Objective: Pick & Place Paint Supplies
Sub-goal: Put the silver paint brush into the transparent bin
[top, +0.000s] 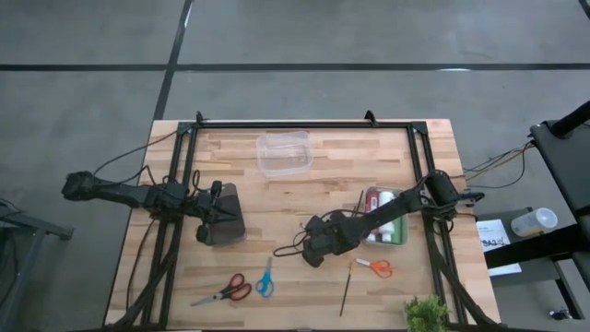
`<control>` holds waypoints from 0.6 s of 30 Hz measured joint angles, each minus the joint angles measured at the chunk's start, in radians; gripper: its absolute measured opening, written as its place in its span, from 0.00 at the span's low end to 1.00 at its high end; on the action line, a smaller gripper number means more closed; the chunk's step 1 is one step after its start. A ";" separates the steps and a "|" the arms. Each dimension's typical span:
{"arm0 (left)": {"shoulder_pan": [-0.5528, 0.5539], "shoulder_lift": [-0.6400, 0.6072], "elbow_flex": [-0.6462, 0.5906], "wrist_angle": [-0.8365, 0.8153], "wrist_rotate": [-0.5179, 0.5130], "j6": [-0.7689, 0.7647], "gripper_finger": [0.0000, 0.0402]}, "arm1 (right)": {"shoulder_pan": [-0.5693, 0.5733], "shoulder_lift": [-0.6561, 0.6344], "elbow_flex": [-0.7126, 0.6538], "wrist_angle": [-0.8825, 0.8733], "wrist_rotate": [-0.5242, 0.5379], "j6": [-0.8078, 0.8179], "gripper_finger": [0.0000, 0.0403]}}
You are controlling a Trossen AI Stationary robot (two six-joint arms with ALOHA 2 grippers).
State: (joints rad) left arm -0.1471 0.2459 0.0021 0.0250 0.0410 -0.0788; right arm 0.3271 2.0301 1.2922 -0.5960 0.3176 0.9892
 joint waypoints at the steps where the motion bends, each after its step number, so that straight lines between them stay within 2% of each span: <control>1: 0.000 0.000 0.000 0.000 0.000 0.000 0.13 | 0.000 0.000 0.000 -0.003 0.000 0.003 0.48; 18: 0.000 0.000 0.000 0.000 0.000 0.000 0.13 | 0.000 0.001 0.000 -0.042 0.005 -0.003 0.48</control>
State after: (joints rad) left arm -0.1472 0.2459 0.0017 0.0250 0.0409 -0.0788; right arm 0.3275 2.0308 1.2919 -0.6383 0.3222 0.9866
